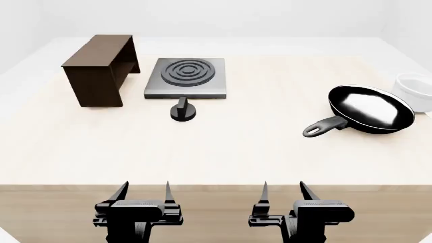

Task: Put the frying pan on top of the cabinet.

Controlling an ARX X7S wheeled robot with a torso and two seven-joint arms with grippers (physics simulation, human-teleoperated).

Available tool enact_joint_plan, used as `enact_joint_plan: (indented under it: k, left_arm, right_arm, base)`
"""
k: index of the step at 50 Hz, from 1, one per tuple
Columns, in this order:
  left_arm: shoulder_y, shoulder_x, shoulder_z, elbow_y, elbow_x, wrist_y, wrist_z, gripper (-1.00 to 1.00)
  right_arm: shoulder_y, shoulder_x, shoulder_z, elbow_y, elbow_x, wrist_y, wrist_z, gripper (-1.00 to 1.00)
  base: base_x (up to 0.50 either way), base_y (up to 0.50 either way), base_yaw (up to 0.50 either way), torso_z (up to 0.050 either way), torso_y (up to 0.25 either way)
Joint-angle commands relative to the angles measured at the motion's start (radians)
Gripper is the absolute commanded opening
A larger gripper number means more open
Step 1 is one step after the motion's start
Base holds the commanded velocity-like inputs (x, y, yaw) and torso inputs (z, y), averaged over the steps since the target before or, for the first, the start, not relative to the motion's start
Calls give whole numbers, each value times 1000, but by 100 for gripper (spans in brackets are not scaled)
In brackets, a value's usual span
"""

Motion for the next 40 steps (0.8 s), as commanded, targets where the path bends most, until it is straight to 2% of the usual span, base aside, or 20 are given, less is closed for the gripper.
enact_joint_plan:
  k: [1,10,35,40]
  left_arm:
    - [-5,-16,17,-14,-14,4,-21,100]
    - [-4,-47,54,-17,-28,1,-53,100]
    - [-15,-78,97,-63,-59,29,-94,100]
    - [-14,-83,101,-29,-70,4,-102,100]
  right_arm:
    - [-1,16,-15,8,23,-15,17,100]
    - [-6,47,-45,-29,80,6,20,100]
    - [-9,84,-85,-16,100,-26,70,100]
    - [-4,89,-74,-66,121,21,91,100]
  base:
    - [0,0,0,0,0]
    - [0,-31,0,0,0]
    - [0,-500,0,0,0]
    - [0,-500,0,0,0]
